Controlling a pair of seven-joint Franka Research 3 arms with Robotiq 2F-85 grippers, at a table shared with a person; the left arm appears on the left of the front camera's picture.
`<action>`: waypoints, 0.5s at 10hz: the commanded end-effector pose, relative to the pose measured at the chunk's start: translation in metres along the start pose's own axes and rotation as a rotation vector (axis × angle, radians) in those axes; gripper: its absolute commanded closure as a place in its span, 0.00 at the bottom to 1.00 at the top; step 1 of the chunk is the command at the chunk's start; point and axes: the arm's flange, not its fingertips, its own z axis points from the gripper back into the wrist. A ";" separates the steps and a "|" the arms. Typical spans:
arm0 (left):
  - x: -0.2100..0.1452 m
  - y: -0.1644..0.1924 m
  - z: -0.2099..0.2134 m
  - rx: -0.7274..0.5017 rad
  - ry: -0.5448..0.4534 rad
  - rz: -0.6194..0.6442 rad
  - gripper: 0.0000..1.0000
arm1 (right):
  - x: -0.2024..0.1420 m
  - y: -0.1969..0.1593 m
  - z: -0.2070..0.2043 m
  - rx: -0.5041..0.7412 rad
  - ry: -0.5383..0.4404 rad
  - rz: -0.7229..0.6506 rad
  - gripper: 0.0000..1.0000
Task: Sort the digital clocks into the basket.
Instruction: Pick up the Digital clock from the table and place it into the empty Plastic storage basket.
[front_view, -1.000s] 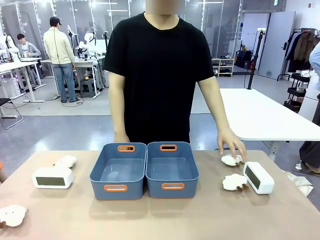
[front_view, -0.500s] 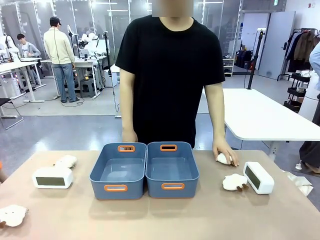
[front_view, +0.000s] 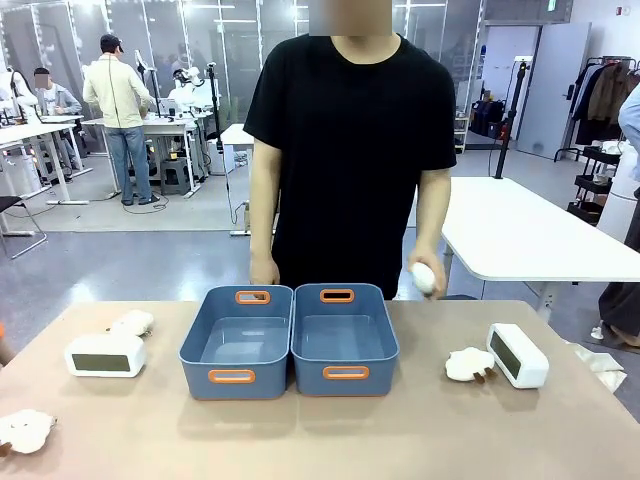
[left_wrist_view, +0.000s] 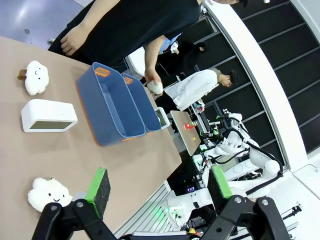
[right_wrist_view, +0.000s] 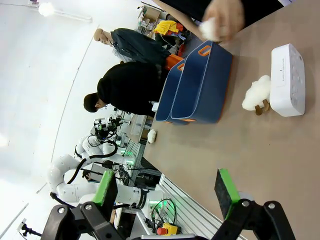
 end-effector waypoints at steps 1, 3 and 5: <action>0.000 -0.002 0.003 -0.029 0.053 -0.072 0.00 | 0.000 0.000 0.001 0.007 0.004 0.001 0.00; 0.005 -0.011 0.005 0.004 0.085 -0.152 0.00 | 0.000 0.000 0.001 0.007 0.004 0.001 0.00; 0.011 -0.016 0.002 0.041 0.111 -0.188 0.00 | 0.000 0.000 0.001 0.007 0.004 0.001 0.00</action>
